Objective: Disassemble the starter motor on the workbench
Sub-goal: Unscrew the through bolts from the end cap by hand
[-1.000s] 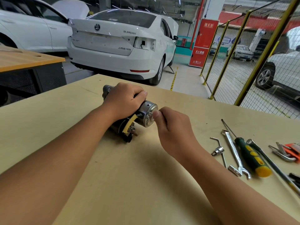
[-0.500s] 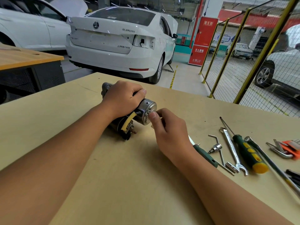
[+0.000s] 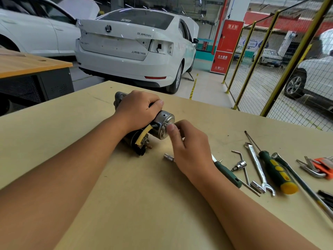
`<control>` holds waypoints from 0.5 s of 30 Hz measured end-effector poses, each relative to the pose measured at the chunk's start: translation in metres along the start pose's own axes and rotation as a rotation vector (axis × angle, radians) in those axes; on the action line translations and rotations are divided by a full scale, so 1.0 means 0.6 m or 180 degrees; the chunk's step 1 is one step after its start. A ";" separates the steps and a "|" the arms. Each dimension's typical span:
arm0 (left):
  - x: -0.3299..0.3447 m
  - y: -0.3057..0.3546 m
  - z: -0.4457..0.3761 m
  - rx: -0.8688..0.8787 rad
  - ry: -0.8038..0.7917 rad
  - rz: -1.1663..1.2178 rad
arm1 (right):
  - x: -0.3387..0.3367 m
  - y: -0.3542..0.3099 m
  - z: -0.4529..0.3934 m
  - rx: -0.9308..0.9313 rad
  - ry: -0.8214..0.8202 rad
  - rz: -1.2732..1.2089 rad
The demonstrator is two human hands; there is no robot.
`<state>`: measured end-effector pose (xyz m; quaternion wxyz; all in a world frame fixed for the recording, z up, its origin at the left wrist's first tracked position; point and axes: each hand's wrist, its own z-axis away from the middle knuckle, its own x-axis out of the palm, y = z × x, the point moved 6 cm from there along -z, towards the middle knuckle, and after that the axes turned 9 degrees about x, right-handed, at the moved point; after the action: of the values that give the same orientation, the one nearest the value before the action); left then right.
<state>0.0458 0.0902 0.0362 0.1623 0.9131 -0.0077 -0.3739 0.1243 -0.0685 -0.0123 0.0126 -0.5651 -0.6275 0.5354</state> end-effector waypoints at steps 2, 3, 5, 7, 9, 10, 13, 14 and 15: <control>0.000 0.000 0.000 0.0015 -0.0001 -0.0016 | -0.003 -0.002 0.000 0.0037 0.0007 -0.0090; -0.001 0.000 0.000 0.0024 -0.0006 -0.0029 | -0.004 -0.002 0.001 0.0089 0.0032 -0.0087; 0.000 0.000 -0.001 0.0030 -0.0021 -0.0052 | -0.005 -0.005 0.006 0.0264 0.0165 -0.0064; 0.001 0.000 -0.001 0.0027 -0.0022 -0.0064 | -0.005 -0.013 0.017 0.0459 0.0298 -0.0089; 0.001 -0.001 -0.001 0.0029 -0.0014 -0.0056 | -0.006 -0.023 0.027 0.0590 0.0382 -0.0323; 0.002 -0.002 -0.001 0.0032 -0.0012 -0.0049 | -0.006 -0.028 0.031 0.0634 0.0404 -0.0538; 0.004 -0.002 -0.002 0.0053 -0.0001 -0.0017 | 0.009 -0.034 0.042 0.0946 0.0243 -0.1453; 0.003 -0.003 -0.002 0.0044 0.0014 -0.0018 | 0.020 -0.034 0.048 0.1112 0.0104 -0.1781; 0.003 -0.004 -0.002 0.0036 0.0028 -0.0023 | 0.031 -0.033 0.053 0.1267 -0.0014 -0.2041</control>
<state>0.0474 0.0926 0.0351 0.1558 0.9157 -0.0058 -0.3704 0.0840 -0.0719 -0.0230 0.2878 -0.3252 -0.6563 0.6170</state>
